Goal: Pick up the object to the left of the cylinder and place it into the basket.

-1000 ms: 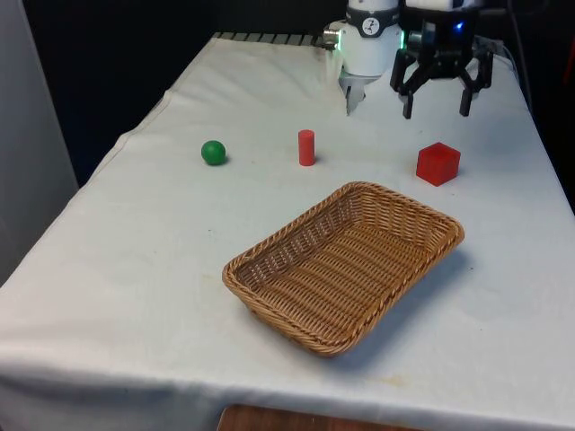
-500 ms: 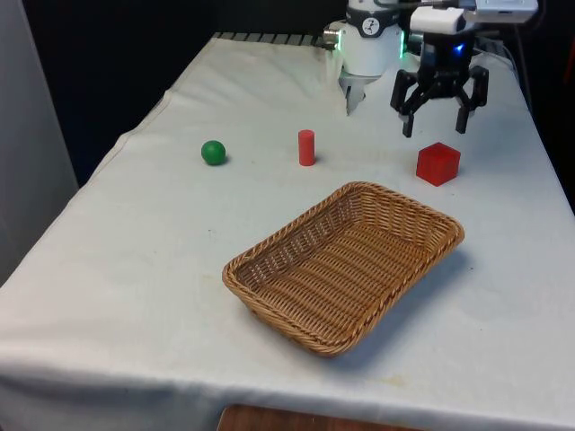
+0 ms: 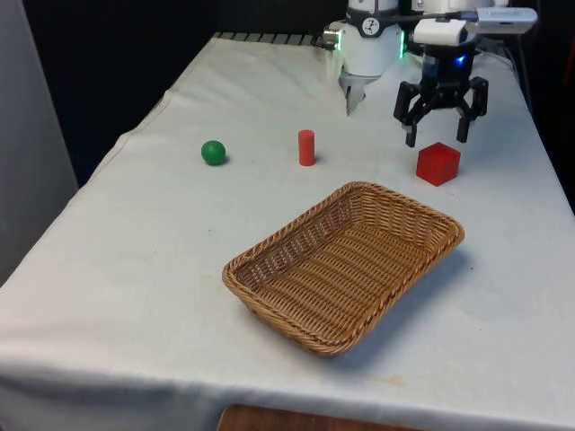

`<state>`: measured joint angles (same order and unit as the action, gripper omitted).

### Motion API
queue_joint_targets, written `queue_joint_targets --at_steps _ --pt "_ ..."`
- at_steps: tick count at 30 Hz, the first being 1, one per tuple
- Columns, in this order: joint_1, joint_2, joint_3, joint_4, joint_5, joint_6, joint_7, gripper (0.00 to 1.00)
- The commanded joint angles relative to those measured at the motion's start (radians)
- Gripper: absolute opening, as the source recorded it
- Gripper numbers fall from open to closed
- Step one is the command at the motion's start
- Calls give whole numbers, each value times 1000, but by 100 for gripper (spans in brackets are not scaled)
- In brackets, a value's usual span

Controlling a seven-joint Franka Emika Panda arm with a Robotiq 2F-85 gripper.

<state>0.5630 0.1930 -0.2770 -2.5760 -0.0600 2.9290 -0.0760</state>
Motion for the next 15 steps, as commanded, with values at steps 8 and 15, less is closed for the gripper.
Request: queue_joint_targets --at_steps 8,15 --pt "-11 5 37 -25 33 54 -6 100" --pt "-25 48 54 -18 38 98 -1 100"
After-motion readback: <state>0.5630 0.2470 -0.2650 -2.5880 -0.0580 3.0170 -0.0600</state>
